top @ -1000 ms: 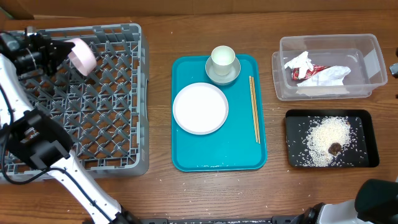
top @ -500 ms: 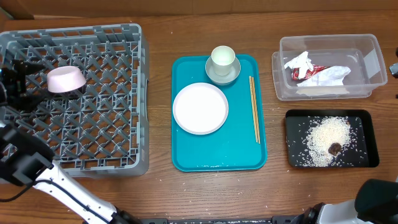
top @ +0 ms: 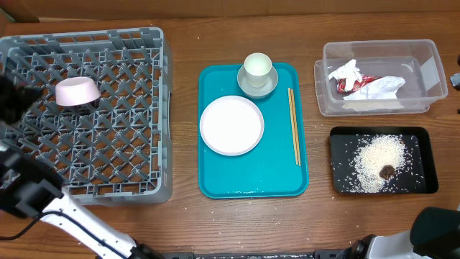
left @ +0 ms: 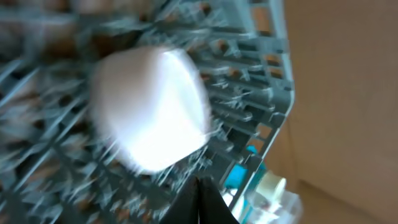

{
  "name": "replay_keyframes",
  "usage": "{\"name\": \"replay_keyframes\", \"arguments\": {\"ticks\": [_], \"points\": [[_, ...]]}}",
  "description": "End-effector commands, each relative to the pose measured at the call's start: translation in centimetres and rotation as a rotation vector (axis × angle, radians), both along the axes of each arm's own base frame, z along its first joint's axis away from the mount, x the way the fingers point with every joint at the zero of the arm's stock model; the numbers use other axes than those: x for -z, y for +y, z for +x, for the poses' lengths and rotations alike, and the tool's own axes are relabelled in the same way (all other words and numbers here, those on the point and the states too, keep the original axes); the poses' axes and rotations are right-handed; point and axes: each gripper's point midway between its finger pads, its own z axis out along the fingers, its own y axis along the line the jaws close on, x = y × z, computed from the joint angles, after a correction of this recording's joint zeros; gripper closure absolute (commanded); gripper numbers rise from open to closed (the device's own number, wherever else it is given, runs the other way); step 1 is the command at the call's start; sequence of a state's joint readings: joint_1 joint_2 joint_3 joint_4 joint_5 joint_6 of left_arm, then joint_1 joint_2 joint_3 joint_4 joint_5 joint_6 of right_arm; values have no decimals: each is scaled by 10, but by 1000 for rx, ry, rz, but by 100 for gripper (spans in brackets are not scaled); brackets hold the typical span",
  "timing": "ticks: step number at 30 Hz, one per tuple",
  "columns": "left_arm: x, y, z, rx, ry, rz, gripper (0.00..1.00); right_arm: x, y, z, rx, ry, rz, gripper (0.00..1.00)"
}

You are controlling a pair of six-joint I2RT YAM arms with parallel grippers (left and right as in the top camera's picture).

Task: Sort waste into correct bins and load items into the dishwasher
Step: 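Release the bowl in the rack and lift the left gripper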

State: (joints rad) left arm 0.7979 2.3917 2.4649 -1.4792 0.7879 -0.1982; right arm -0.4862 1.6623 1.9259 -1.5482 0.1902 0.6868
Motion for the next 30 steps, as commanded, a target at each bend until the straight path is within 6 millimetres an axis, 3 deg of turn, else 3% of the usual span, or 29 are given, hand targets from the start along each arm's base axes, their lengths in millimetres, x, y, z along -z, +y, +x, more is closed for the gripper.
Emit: {"name": "replay_keyframes", "arguments": {"ticks": [1, 5, 11, 20, 30], "points": [[-16, -34, 35, 103, -30, 179, 96, -7, -3, 1, 2, -15, -21, 0], [3, -32, 53, 34, 122, 406, 96, -7, -3, 1, 2, -15, -21, 0], [12, -20, 53, -153, 312, 629, 96, -7, -3, 1, 2, -15, -21, 0], [19, -16, 40, -176, 379, 633, 96, -7, -3, 1, 2, -15, -21, 0], [29, -41, 20, -103, 454, 521, 96, -7, -3, 1, 2, -15, -21, 0]]}}
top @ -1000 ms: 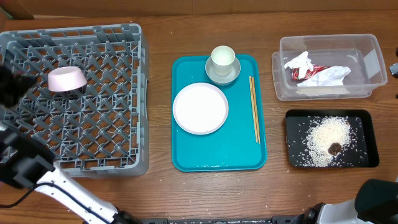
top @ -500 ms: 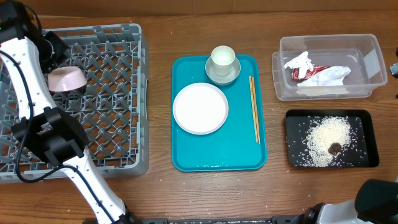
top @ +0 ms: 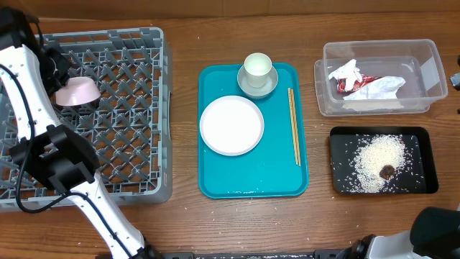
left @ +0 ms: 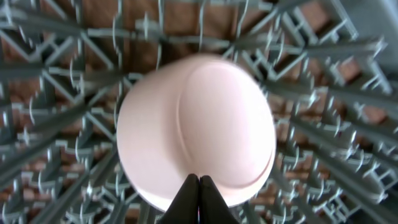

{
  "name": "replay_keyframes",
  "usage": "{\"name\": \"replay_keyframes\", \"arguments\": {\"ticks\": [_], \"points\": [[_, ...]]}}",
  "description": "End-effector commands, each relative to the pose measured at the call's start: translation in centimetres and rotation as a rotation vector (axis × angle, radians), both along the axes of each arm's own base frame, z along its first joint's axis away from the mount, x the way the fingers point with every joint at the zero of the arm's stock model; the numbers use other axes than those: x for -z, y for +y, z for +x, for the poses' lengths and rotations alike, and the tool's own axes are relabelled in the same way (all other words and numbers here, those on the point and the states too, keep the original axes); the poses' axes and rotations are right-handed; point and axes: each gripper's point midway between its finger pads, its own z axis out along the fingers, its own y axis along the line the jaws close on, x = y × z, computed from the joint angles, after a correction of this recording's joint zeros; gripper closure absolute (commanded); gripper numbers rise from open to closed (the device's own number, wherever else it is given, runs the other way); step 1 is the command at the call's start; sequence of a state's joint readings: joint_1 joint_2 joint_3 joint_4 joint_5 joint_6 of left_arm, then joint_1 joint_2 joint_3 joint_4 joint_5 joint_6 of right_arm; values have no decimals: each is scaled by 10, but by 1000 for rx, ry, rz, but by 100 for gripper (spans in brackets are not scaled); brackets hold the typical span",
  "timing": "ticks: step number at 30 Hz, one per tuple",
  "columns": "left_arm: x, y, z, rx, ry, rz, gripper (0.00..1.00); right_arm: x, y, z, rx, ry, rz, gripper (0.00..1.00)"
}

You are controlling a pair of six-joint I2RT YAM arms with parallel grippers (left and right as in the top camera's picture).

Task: Sort waste into correct bins and load items into the dishwasher
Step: 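Release the bowl in the rack and lift the left gripper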

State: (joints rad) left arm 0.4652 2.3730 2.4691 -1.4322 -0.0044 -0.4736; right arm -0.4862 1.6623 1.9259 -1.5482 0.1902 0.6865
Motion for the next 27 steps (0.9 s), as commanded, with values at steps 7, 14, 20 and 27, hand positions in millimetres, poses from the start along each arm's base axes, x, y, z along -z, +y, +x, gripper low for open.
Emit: {"name": "replay_keyframes", "arguments": {"ticks": [7, 14, 20, 27], "points": [[-8, -6, -5, -16, -8, -26, 96, -7, -3, 1, 3, -15, -21, 0], [-16, 7, 23, 32, -117, 41, 96, -7, -3, 1, 3, -15, -21, 0], [12, 1, 13, 42, -46, 5, 96, -7, -3, 1, 3, -15, -21, 0], [40, -4, -2, 33, 29, -41, 96, -7, -3, 1, 3, -15, -21, 0]]}}
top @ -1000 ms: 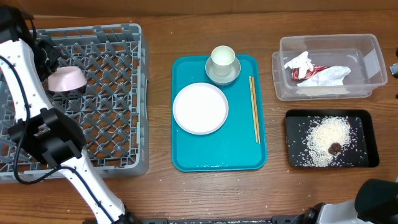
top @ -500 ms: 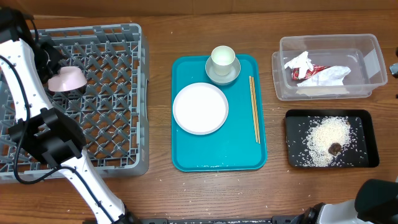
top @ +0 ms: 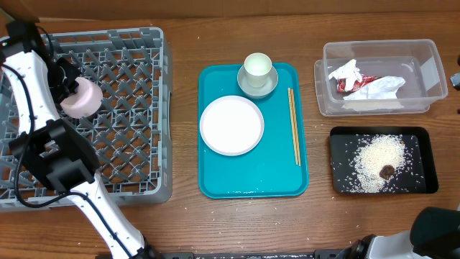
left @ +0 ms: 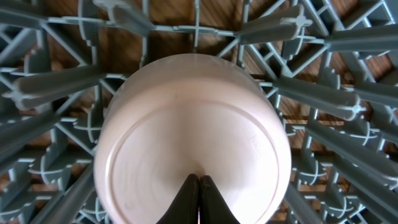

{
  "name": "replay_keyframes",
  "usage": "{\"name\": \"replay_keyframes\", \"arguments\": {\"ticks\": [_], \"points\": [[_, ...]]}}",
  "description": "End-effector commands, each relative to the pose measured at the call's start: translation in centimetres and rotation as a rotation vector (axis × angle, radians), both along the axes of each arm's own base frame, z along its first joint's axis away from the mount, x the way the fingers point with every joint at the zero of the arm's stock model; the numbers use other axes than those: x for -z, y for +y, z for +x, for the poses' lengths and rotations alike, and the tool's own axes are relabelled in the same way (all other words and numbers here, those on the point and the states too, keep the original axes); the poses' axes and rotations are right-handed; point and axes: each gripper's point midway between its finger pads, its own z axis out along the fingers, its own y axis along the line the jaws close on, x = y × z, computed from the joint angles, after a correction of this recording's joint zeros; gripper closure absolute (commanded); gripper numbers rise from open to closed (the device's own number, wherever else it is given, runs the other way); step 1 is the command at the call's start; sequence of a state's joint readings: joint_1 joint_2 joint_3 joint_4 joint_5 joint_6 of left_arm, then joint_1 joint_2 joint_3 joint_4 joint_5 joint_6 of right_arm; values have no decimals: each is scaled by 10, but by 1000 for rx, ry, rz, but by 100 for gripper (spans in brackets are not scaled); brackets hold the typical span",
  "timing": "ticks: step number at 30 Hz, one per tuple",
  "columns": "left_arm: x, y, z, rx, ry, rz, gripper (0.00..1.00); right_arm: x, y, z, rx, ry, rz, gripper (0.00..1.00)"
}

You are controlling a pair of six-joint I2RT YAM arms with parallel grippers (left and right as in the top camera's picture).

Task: Sort waste into correct bins and load items into the dishwasher
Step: 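Release the bowl in the rack and lift the left gripper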

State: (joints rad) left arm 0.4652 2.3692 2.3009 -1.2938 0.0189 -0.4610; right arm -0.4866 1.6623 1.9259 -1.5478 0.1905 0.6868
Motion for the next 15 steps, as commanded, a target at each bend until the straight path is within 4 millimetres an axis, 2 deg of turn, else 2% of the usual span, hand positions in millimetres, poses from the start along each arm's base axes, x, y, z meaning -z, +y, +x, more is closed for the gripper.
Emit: {"name": "replay_keyframes", "arguments": {"ticks": [1, 4, 8, 11, 15], "points": [[-4, -1, -9, 10, 12, -11, 96, -7, -3, 1, 2, -15, -21, 0], [-19, 6, -14, -27, -3, -16, 96, -7, -3, 1, 2, -15, -21, 0], [-60, -3, -11, -30, -134, -140, 96, -7, -3, 1, 2, -15, -21, 0], [-112, -36, 4, 110, -340, -306, 96, -7, -3, 1, 2, -15, -21, 0], [-183, -98, 10, 382, -588, -470, 96, -7, -3, 1, 2, -15, -21, 0]]}}
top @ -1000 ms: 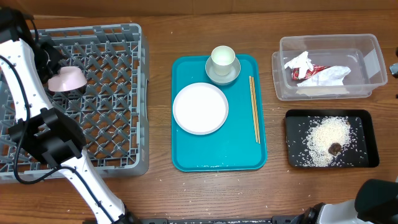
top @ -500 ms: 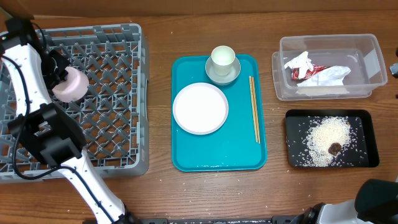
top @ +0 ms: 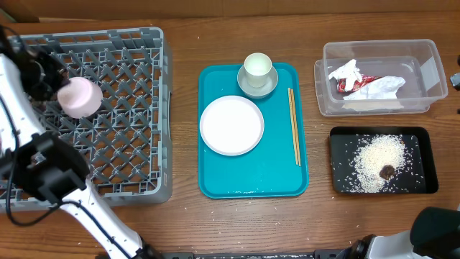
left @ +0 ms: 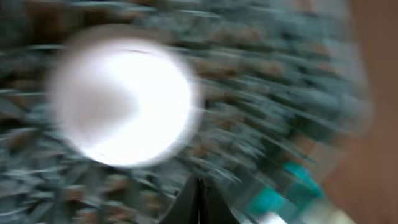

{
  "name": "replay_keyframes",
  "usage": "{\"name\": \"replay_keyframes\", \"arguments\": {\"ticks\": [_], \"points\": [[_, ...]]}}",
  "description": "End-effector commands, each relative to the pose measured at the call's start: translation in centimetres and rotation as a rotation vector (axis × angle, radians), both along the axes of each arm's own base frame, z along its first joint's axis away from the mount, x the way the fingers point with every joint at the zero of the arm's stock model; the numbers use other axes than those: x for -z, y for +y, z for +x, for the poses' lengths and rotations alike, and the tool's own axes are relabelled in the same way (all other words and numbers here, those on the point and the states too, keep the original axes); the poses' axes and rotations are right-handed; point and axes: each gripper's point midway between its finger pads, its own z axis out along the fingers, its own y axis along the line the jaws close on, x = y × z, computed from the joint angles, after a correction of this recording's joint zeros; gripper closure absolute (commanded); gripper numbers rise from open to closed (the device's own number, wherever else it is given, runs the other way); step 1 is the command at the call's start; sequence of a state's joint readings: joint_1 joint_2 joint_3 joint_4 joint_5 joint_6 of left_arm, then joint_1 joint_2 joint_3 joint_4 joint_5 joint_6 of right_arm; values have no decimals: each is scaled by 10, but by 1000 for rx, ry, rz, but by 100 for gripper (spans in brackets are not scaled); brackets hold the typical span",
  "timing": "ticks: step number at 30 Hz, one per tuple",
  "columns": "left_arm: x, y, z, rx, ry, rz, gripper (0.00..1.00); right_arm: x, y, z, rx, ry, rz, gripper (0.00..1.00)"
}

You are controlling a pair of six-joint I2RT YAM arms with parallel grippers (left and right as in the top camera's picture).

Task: Sort waste into correct bins and load items into the dishwasher
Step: 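Release the bowl in the rack and lift the left gripper, then reach the left gripper to the white plate and grasp its edge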

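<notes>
A pale pink bowl [top: 80, 97] lies tipped on its side in the upper left of the grey dish rack [top: 129, 151]. My left gripper [top: 47, 79] is just left of the bowl, with its fingers together and nothing held. In the blurred left wrist view the bowl [left: 121, 102] shows up and left of the shut gripper [left: 199, 190], apart from it. On the teal tray [top: 251, 176] are a white plate [top: 231, 125], a cup on a saucer [top: 257, 70] and a pair of chopsticks [top: 294, 126]. The right gripper is out of view.
A clear bin [top: 424, 54] at the back right holds crumpled paper and a red wrapper. In front of it a black tray [top: 424, 180] carries scattered rice and a brown scrap. My left arm [top: 18, 122] runs up the rack's left side.
My left gripper, which was tight against the bowl's base, has drawn back to the left and now stands apart from it. The bowl stays on its side at nearly the same spot.
The bowl first sat upside down in the rack's upper left, with my left arm low at the left edge. Then the shut gripper was beside the bowl. Then it touched the bowl, which lay tipped on its side. Now the gripper is clear of it.
</notes>
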State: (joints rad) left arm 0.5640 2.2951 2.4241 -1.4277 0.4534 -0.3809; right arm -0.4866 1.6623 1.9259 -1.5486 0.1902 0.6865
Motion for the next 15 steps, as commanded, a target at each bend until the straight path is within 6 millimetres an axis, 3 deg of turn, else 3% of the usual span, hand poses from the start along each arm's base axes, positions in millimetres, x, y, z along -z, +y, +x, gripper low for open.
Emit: {"name": "replay_keyframes", "arguments": {"ticks": [1, 2, 5, 7, 9, 11, 12, 15], "points": [[-110, -84, 9, 297, -378, -152, 96, -7, -3, 1, 2, -15, -21, 0], [-117, -100, 5, 335, -385, -163, 91, -7, -3, 1, 2, -15, -21, 0], [-121, -150, -6, 468, -355, -182, 46, -7, -3, 1, 2, -15, -21, 0], [-116, -189, -16, 608, -329, -182, 31, -7, -3, 1, 2, -15, -21, 0], [-99, -229, -26, 757, -254, -128, 26, -7, -3, 1, 2, -15, -21, 0], [-76, -254, -31, 826, -144, -33, 26, -7, -3, 1, 2, -15, -21, 0], [-57, -280, -39, 883, -52, 32, 23, -7, -3, 1, 2, -15, -21, 0], [-30, -328, -56, 1023, 53, 116, 23, -7, -3, 1, 2, -15, -21, 0]]}}
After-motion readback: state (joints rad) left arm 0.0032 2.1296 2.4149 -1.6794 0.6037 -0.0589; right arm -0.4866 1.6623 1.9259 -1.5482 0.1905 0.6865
